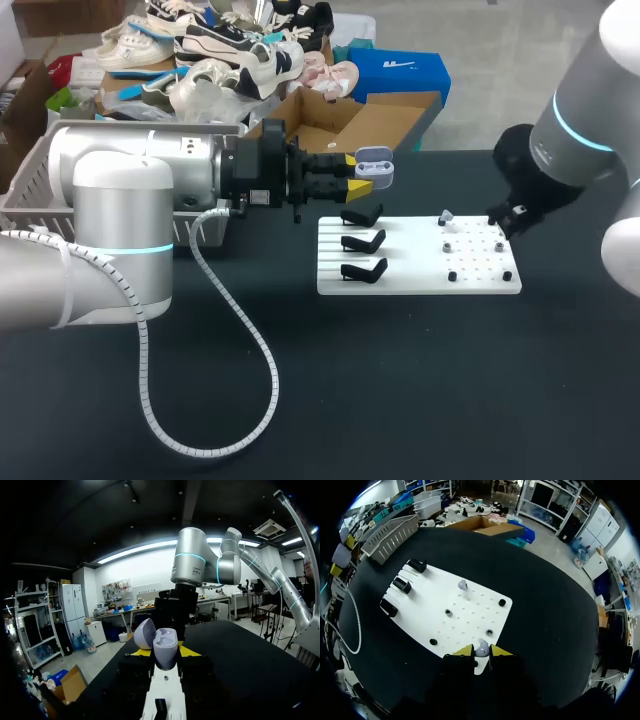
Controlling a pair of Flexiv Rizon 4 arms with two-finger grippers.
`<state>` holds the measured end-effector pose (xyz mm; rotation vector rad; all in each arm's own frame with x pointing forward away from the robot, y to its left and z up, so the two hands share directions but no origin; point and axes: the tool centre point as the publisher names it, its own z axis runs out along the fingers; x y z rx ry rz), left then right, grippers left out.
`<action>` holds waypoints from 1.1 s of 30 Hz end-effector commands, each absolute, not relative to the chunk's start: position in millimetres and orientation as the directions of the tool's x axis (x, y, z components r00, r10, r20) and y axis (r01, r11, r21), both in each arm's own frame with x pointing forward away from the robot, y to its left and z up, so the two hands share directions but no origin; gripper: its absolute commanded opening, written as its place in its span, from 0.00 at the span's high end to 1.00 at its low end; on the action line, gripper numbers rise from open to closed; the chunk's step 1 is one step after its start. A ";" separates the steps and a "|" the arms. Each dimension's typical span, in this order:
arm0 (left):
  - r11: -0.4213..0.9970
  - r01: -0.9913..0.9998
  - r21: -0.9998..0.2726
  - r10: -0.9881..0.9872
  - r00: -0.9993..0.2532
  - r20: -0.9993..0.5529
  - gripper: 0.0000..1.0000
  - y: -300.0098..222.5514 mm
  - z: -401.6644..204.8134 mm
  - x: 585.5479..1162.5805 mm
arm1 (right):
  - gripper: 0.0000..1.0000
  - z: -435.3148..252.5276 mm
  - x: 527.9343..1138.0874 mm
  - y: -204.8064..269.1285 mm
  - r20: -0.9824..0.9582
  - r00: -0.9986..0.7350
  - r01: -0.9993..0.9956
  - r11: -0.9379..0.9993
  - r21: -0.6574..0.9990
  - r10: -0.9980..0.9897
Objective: Pick up each earbud case from the left stands, insert the matching earbuds, close the lid, and place the case in the box.
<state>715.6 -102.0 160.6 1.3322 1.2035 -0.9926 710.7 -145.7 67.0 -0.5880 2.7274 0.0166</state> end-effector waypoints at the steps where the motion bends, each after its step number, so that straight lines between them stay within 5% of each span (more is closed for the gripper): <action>1: 0.044 0.986 0.163 0.126 0.156 -0.980 1.00 -101.9 160.1 714.8 | 1.00 66.3 710.7 -145.2 -0.341 -0.852 -0.400 0.914 -0.063 -0.397; 17: 0.044 0.986 0.163 0.126 0.156 -0.980 1.00 -101.9 160.1 714.8 | 1.00 66.3 710.7 -145.2 -0.341 -0.852 -0.400 0.914 -0.063 -0.397; 24: 0.044 0.986 0.163 0.126 0.156 -0.980 1.00 -101.9 160.1 714.8 | 1.00 79.1 686.4 -163.3 -0.220 -0.975 -0.024 0.999 -0.047 -0.034; 33: 0.044 0.986 0.163 0.126 0.156 -0.980 1.00 -101.9 160.1 714.8 | 1.00 112.1 653.7 -147.1 -0.177 -0.932 0.328 0.943 -0.049 0.315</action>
